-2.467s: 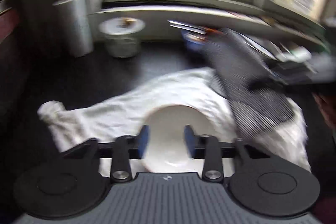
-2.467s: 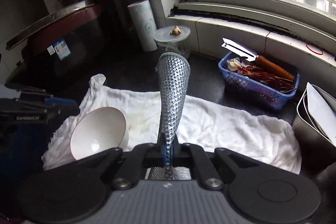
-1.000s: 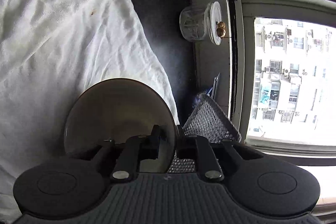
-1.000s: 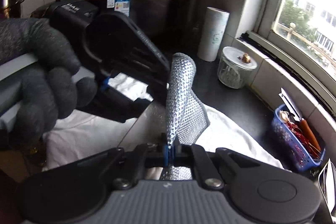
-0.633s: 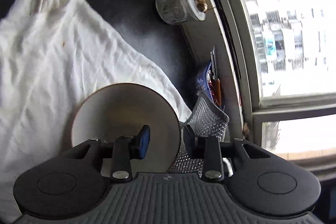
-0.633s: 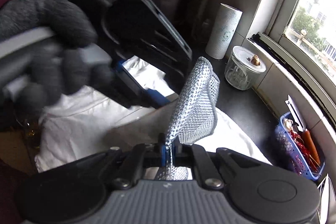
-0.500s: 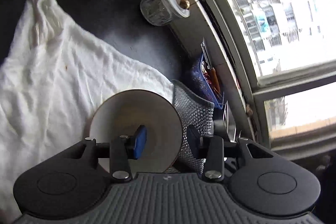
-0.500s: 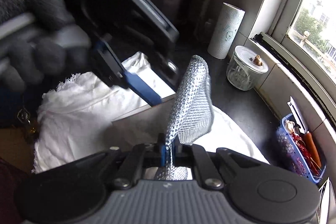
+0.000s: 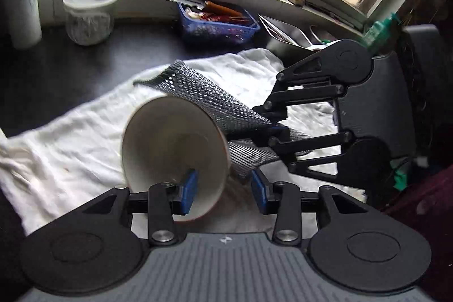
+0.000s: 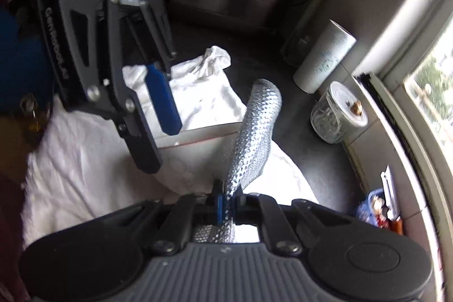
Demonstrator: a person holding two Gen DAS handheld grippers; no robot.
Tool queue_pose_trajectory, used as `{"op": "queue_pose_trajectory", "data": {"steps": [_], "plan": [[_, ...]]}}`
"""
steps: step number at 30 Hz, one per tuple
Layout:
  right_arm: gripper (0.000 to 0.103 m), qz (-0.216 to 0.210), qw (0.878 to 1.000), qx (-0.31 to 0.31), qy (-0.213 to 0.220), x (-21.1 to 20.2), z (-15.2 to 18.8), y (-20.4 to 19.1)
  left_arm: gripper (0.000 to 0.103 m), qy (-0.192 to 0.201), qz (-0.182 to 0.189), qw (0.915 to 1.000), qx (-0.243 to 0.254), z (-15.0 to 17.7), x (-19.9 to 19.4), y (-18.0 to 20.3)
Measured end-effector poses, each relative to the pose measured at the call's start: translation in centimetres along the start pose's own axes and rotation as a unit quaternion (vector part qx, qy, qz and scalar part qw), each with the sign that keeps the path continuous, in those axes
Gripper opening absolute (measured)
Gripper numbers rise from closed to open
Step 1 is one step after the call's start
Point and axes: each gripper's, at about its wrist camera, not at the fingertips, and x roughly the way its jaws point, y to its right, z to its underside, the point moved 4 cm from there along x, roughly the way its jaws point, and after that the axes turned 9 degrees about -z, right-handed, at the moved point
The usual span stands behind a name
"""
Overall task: Clean bowl
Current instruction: 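Tilt the bowl up with the left gripper while the right gripper brings the pad to its outside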
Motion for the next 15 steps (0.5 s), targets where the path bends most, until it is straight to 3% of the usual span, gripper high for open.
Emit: {"op": "queue_pose_trajectory", "data": {"steps": [2,4,5,7,8,9,11,12,15], "plan": [[0.007,0.004,1.0,-0.006,-0.002,0.1,0.1,-0.1,0.015,0.006,-0.016,0.9998,-0.005,0.2,0.2,-0.2],[0.008,0.011,1.0,-0.014,-0.002,0.4,0.2,-0.4,0.012,0.022,0.024,0.9952,-0.092,0.1,0.1,-1.4],[0.008,0.014,1.0,-0.021,-0.003,0.5,0.2,-0.5,0.012,0.026,0.036,0.9904,-0.131,0.1,0.2,-2.1],[0.01,0.02,0.999,-0.041,-0.005,0.9,0.4,-1.0,0.012,0.032,0.066,0.9711,-0.227,0.5,0.5,-3.8],[0.01,0.023,0.999,-0.048,-0.006,1.0,0.5,-1.2,0.012,0.036,0.08,0.9587,-0.27,0.8,0.7,-4.4],[0.011,0.026,0.998,-0.05,-0.006,1.1,0.5,-1.3,0.012,0.043,0.099,0.9388,-0.327,1.3,1.0,-5.0],[0.011,0.032,0.998,-0.054,-0.009,1.2,0.5,-1.4,0.012,0.053,0.117,0.9127,-0.388,1.8,1.5,-5.3],[0.011,0.036,0.998,-0.056,-0.012,1.3,0.6,-1.4,0.012,0.061,0.127,0.8899,-0.434,2.3,1.9,-5.4],[0.011,0.042,0.997,-0.06,-0.021,1.4,0.6,-1.7,0.012,0.082,0.133,0.8381,-0.522,3.2,2.4,-5.4]]}}
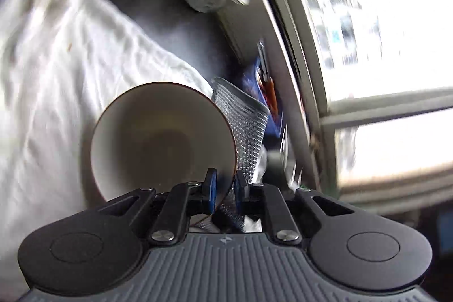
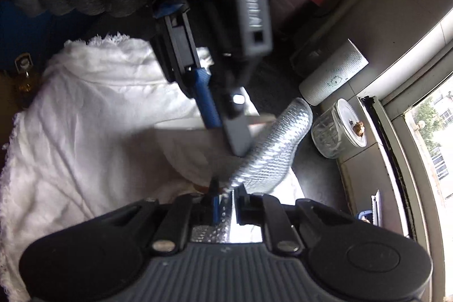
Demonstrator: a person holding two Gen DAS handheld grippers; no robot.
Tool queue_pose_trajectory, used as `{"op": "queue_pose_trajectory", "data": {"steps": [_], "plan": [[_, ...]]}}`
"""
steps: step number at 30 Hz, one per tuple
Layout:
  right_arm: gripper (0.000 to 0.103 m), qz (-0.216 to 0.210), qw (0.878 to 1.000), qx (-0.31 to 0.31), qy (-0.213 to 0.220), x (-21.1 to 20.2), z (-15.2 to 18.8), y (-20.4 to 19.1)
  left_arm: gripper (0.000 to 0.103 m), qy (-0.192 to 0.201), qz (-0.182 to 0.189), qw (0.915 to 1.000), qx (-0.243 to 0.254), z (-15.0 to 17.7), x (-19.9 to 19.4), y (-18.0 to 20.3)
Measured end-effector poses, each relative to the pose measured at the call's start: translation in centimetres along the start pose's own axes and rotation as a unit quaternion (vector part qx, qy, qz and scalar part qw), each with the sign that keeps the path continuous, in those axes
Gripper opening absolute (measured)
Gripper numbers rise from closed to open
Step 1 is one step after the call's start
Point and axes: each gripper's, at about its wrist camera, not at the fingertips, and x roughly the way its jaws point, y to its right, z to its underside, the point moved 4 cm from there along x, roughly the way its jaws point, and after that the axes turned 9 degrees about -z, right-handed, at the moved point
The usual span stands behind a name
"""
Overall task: Clean bowl
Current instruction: 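Tilt the bowl up with the left gripper while the right gripper brings the pad to its outside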
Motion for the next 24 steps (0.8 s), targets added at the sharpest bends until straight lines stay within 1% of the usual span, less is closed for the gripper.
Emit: {"op": "queue_pose_trajectory", "data": {"steps": [2,3,4,5,6,7,8,10,11,12,13,15,17,18,19,20,21,22,23,24], "plan": [[0.014,-0.004,1.0,0.007,0.0,-0.3,-0.1,-0.2,0.013,0.02,0.008,0.9988,-0.045,0.2,0.1,-0.4],[0.021,-0.011,1.0,0.014,0.004,-0.6,-0.2,-0.2,0.013,0.029,0.014,0.9973,-0.066,0.3,0.1,-0.6],[0.035,-0.018,1.0,0.021,0.008,-0.8,-0.4,-0.3,0.013,0.038,0.02,0.9952,-0.087,0.4,0.2,-0.9],[0.044,-0.025,0.999,0.027,0.012,-1.0,-0.5,-0.4,0.013,0.047,0.026,0.993,-0.106,0.5,0.2,-1.1],[0.059,-0.035,0.998,0.038,0.027,-1.4,-0.8,-0.5,0.013,0.052,0.029,0.9916,-0.115,0.5,0.3,-1.1],[0.063,-0.039,0.997,0.048,0.035,-1.7,-1.1,-0.5,0.014,0.054,0.03,0.9908,-0.12,0.6,0.4,-1.2],[0.063,-0.039,0.997,0.055,0.033,-1.6,-1.2,-0.4,0.014,0.055,0.031,0.9901,-0.125,0.6,0.3,-1.3],[0.061,-0.04,0.995,0.09,0.025,-1.2,-1.4,0.6,0.014,0.06,0.033,0.9881,-0.138,0.7,0.1,-1.5],[0.06,-0.045,0.993,0.104,0.023,-1.0,-1.3,0.9,0.014,0.063,0.038,0.9865,-0.146,0.8,0.0,-1.7],[0.059,-0.055,0.99,0.13,0.021,-0.7,-1.2,1.6,0.014,0.065,0.042,0.9852,-0.153,0.8,-0.1,-1.9],[0.054,-0.054,0.988,0.145,0.017,-0.4,-1.2,1.9,0.014,0.068,0.045,0.984,-0.158,0.8,-0.2,-2.0],[0.052,-0.052,0.984,0.171,0.008,0.2,-1.1,2.6,0.014,0.073,0.049,0.9831,-0.161,0.9,-0.1,-2.0],[0.047,-0.051,0.98,0.193,0.003,0.7,-1.1,3.1,0.014,0.078,0.051,0.9822,-0.163,1.0,0.0,-2.1],[0.043,-0.049,0.978,0.203,0.002,0.9,-1.2,3.3,0.014,0.08,0.052,0.982,-0.163,1.0,0.0,-2.1],[0.038,-0.046,0.977,0.209,0.001,1.1,-1.2,3.6,0.014,0.08,0.052,0.9825,-0.16,0.9,0.1,-2.1],[0.035,-0.043,0.976,0.215,0.001,1.2,-1.2,3.8,0.016,0.076,0.05,0.9846,-0.149,0.8,0.2,-2.0],[0.028,-0.038,0.976,0.214,-0.003,1.4,-1.1,4.0,0.017,0.068,0.045,0.9871,-0.138,0.5,0.3,-1.9],[0.021,-0.031,0.977,0.209,-0.009,1.6,-0.9,4.1,0.022,0.062,0.041,0.9888,-0.13,0.4,0.3,-1.8],[0.018,-0.024,0.979,0.201,-0.016,1.7,-0.6,4.1,0.031,0.051,0.03,0.9926,-0.106,0.1,0.1,-1.5],[0.015,-0.02,0.981,0.194,-0.02,1.8,-0.3,4.1,0.036,0.041,0.015,0.9967,-0.068,-0.2,-0.2,-0.9]]}}
